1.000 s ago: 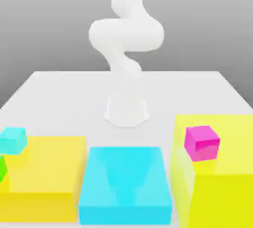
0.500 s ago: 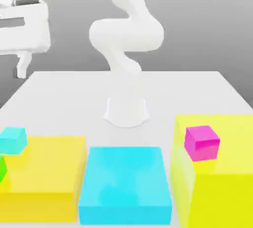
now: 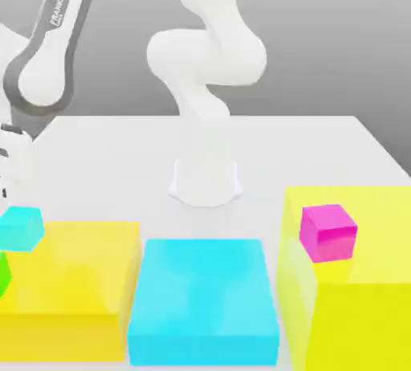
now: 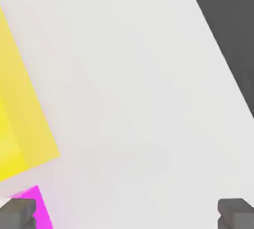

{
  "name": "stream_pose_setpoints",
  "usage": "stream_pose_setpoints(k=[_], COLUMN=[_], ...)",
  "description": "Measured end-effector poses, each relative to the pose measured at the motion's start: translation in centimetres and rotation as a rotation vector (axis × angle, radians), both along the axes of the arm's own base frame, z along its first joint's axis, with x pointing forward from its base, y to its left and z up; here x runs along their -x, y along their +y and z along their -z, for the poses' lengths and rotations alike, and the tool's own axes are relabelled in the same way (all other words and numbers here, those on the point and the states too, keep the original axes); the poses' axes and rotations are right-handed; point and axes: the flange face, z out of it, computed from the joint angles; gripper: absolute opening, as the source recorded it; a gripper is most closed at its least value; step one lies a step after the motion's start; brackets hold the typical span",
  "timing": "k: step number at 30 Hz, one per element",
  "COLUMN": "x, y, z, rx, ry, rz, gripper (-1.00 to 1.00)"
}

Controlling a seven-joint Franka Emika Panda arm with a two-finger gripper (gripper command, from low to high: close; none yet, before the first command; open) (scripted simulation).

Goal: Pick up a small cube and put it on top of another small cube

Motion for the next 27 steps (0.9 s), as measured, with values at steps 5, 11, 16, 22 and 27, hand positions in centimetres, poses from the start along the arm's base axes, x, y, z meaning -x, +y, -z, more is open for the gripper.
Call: stream_pose_setpoints(k=[5, 11, 16, 22, 27], x=[0.1, 0.1, 0.2, 0.4, 0.3], y=[3.6, 3.2, 3.5, 4.0, 3.9], z=[2.8, 4.8, 7.3, 8.9, 8.6], rx=[-0.033, -0.023, -0.031, -0.043, -0.042], ry=[0.044, 0.045, 0.047, 0.048, 0.047], rz=[-0.166, -0.173, -0.172, -0.169, -0.169], gripper=[0.0, 0.0, 0.0, -1.0, -1.0])
